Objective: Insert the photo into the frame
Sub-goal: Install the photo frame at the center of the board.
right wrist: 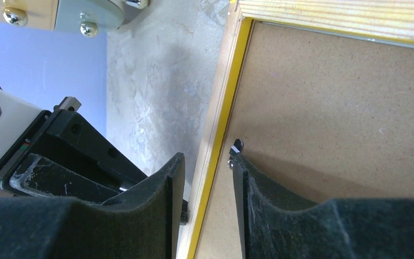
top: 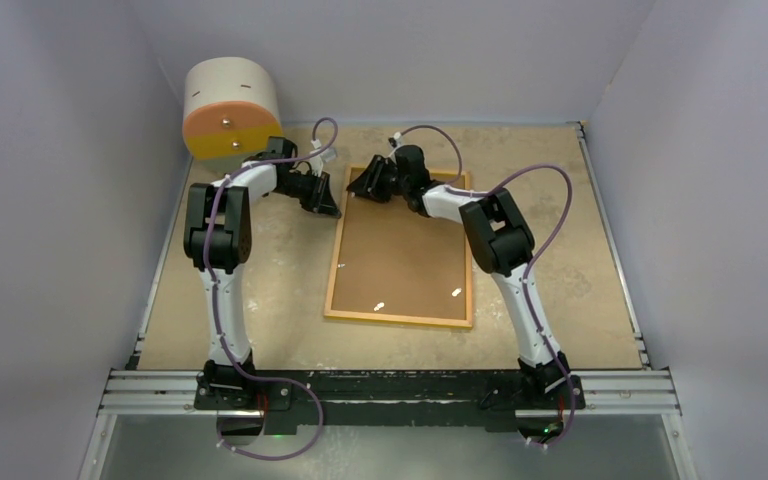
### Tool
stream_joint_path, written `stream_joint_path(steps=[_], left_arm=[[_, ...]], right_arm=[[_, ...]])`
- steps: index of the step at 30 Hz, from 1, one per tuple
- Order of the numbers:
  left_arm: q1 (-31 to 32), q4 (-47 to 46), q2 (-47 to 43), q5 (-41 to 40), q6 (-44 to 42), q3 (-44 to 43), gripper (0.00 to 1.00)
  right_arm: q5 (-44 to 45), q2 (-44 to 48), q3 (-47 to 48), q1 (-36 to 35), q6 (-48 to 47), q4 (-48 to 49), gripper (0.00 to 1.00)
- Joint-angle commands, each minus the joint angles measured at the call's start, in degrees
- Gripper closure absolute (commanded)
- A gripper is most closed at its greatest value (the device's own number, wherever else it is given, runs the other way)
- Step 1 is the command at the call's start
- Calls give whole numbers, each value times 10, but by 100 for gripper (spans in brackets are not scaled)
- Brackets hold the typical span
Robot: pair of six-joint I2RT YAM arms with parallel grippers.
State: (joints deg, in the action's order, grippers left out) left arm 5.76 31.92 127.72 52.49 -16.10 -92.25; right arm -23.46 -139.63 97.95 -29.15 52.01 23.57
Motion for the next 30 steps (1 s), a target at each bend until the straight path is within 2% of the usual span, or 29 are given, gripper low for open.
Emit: stream_joint_path(steps=[1, 10, 18, 30], left_arm=[[17, 6, 22, -9, -30, 16, 95], [17, 10, 22, -10, -36, 15, 96], [17, 11, 23, -10, -34, 11, 98], [17, 15, 20, -12, -37, 12, 99]], right_arm=[[3, -21, 27, -5, -5, -17, 60], [-106, -45, 45, -4, -2, -6, 61], [-160, -53, 68, -4, -16, -15, 63], [-235, -92, 153, -4, -77, -112, 64]])
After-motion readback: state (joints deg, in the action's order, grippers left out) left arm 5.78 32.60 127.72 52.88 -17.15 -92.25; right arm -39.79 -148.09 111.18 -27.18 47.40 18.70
